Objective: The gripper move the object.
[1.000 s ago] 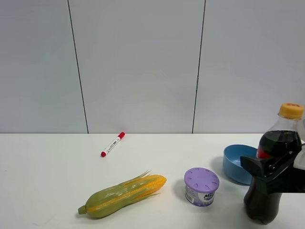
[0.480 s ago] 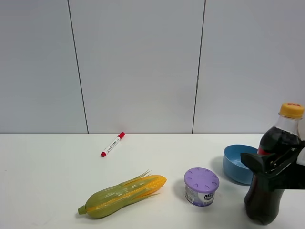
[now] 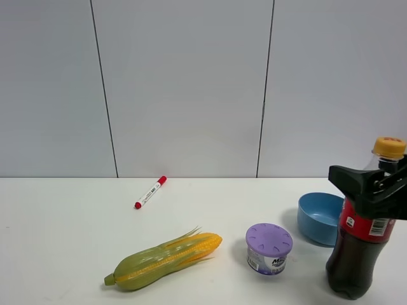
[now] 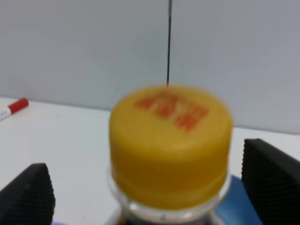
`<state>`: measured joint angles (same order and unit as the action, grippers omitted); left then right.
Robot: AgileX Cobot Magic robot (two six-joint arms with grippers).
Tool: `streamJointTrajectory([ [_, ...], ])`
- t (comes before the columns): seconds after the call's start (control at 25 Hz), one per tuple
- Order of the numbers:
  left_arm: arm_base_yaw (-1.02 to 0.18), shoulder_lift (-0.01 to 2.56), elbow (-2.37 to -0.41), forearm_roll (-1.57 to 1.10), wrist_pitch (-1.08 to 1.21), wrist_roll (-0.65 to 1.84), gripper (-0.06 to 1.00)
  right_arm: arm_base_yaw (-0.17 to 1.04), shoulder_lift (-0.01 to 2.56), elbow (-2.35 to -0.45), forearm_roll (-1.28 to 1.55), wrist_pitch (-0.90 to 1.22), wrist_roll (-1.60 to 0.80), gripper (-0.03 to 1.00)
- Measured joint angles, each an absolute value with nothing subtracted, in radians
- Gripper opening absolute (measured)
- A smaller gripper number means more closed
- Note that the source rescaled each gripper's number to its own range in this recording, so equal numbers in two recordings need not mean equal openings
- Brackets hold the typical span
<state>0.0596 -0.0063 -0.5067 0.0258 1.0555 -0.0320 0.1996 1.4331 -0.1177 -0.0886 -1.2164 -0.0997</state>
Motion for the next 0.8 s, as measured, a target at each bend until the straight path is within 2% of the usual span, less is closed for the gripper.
streamJointTrajectory([
  [0.4,0.06,-0.006,-0.507,0.026,1.056,-0.032,1.0,0.2,1.374,-0.117,-0.084,-1.216,-0.084,0.65],
  [0.8,0.06,-0.006,-0.507,0.026,1.056,-0.032,1.0,0.2,1.194,-0.115,-0.109,-1.216,-0.079,0.65],
])
